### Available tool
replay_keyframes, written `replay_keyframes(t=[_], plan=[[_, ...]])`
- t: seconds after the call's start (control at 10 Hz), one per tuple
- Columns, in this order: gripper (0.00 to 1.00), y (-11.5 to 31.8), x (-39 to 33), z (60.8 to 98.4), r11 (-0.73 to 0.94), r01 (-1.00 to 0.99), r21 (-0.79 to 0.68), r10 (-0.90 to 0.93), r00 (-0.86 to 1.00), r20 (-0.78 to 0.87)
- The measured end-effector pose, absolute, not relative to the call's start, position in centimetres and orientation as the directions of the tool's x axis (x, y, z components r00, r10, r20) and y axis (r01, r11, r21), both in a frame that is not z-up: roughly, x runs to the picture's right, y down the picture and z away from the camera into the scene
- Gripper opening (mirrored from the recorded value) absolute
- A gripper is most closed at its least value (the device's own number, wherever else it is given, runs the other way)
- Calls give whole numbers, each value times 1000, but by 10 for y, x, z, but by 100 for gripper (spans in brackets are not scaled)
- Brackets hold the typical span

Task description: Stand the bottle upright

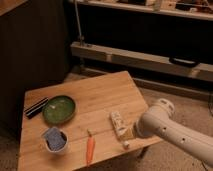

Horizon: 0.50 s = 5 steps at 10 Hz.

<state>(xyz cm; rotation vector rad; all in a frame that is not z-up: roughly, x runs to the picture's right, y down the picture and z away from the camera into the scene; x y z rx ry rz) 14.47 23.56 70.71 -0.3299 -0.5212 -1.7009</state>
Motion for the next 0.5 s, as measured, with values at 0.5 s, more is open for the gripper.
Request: replay_keyframes(t=[0.5], plan=[[80, 257, 130, 727, -201, 971, 132, -843, -240, 481]])
